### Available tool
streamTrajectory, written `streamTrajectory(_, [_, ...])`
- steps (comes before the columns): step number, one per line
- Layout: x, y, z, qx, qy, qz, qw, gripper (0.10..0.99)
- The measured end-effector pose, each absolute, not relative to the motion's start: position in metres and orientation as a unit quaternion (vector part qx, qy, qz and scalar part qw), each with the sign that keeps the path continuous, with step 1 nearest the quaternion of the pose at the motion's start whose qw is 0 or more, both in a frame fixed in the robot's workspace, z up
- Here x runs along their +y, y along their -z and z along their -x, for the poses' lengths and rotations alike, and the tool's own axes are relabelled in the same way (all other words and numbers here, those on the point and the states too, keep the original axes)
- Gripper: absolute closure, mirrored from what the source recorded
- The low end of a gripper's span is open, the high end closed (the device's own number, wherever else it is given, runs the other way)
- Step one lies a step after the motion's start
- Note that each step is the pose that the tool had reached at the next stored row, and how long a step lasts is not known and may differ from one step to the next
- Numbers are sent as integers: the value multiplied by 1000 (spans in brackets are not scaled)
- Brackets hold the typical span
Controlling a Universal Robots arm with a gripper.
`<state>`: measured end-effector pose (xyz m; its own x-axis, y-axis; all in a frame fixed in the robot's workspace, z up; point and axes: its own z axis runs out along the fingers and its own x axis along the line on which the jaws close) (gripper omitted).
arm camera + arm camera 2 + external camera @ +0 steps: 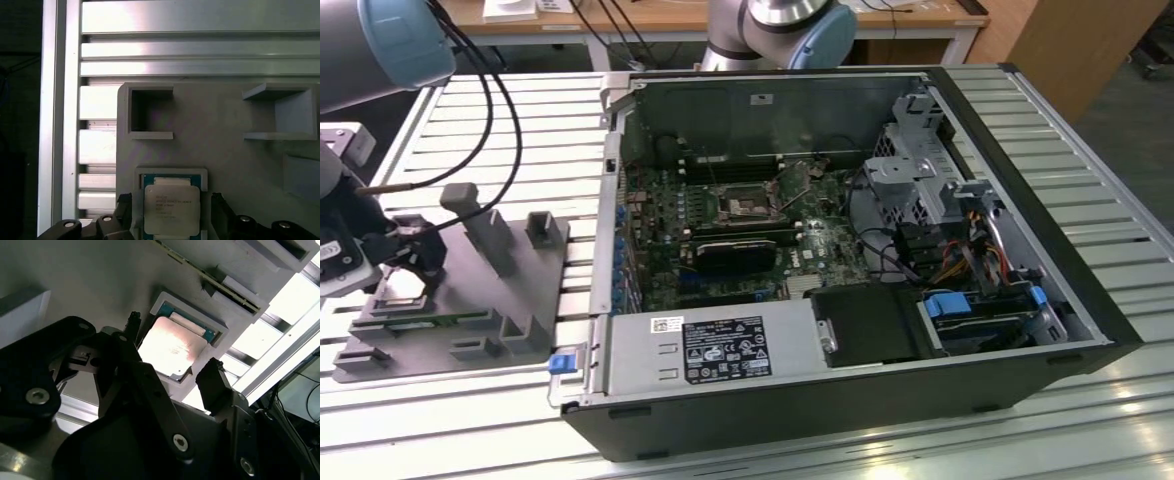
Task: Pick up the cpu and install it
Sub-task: 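Pick up the cpu and move it towards the insertion slot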
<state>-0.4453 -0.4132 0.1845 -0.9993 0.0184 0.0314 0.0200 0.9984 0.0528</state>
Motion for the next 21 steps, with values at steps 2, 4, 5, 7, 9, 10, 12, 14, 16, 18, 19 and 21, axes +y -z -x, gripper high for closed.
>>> streamTrajectory(2, [-413,-184,445,-999,26,10,16,365])
streamTrajectory(4, [-413,-184,445,-999,27,10,15,435])
streamTrajectory(5, [-413,-184,446,-999,26,10,16,435])
streamTrajectory(7, [-413,-184,446,-999,26,10,15,447])
streamTrajectory(9, [-413,-184,446,-999,26,10,16,522])
streamTrajectory(10, [-413,-184,446,-999,26,10,16,522])
streamTrajectory(12, [-413,-184,446,-999,26,10,16,533])
streamTrajectory(14, [-413,-184,446,-999,26,10,16,549])
streamTrajectory(16, [-413,-184,446,-999,27,10,15,549])
streamTrajectory(18, [-413,-185,446,-999,27,10,15,549])
streamTrajectory(19, [-413,-185,446,-999,27,10,15,549])
streamTrajectory(21, [-413,-188,446,-999,26,10,16,549])
